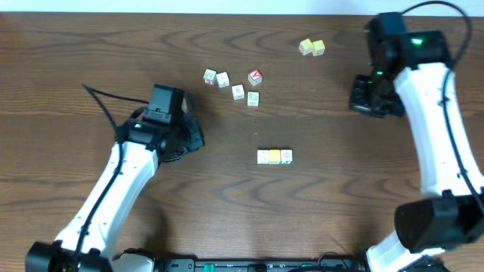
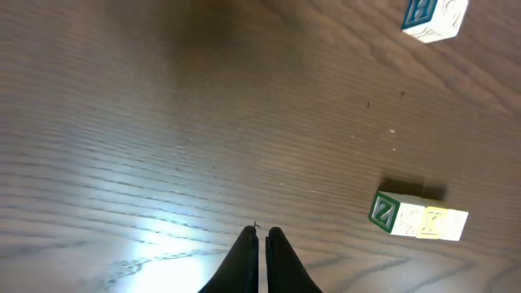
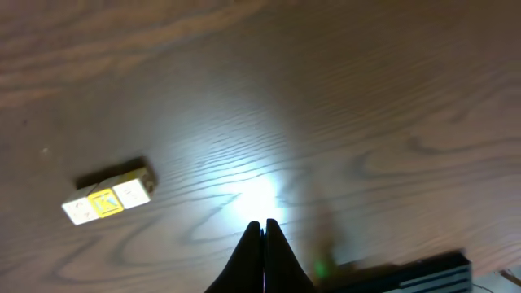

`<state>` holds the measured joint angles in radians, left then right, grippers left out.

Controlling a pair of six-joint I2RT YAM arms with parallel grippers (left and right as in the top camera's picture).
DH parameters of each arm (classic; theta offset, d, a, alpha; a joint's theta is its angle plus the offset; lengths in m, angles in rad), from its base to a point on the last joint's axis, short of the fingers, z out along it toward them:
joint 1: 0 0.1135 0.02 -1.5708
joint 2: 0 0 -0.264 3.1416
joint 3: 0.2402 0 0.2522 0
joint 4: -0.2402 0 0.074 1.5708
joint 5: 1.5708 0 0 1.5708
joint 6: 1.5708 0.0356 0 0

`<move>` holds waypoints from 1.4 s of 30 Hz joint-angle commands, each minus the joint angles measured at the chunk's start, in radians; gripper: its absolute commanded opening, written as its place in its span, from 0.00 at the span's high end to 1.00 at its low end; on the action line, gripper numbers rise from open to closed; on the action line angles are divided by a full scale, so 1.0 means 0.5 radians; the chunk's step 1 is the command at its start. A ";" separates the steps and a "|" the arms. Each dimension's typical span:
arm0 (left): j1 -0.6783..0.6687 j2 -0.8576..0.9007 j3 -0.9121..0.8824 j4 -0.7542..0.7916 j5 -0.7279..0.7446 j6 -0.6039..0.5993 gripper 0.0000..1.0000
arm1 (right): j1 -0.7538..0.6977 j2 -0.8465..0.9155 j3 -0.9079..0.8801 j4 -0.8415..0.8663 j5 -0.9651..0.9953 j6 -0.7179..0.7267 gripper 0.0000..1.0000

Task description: Lift 3 blocks

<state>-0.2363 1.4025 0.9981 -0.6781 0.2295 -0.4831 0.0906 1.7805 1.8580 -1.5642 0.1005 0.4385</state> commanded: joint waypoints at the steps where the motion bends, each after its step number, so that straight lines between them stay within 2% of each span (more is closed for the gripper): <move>1: 0.011 -0.065 0.019 -0.038 -0.078 0.079 0.93 | -0.114 -0.093 -0.099 -0.011 0.044 -0.089 0.99; 6: 0.011 -0.082 0.059 -0.124 -0.117 0.091 0.93 | -0.250 -0.204 -0.405 0.087 -0.032 -0.165 0.99; 12: 0.011 -0.082 0.282 -0.375 -0.329 0.145 0.93 | -0.410 -0.308 -0.812 0.329 -0.265 -0.335 0.99; 18: 0.010 -0.078 0.346 -0.403 -0.249 0.143 0.93 | -0.549 -0.311 -1.048 0.560 -0.674 -0.394 0.99; 31: -0.009 -0.055 0.336 -0.339 -0.181 0.082 0.93 | -0.448 -0.310 -1.420 0.958 -0.798 -0.392 0.99; 36: -0.082 0.085 0.327 -0.339 0.023 0.092 0.93 | -0.344 -0.310 -1.581 1.180 -0.919 -0.376 0.99; 42: -0.217 0.340 0.327 -0.311 0.092 0.102 0.93 | -0.168 -0.308 -1.737 1.463 -0.968 -0.241 0.99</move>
<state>-0.3115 1.5173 1.1545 -0.8429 0.2317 -0.4332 -0.0406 1.6440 1.0176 -0.8768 -0.3500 0.2703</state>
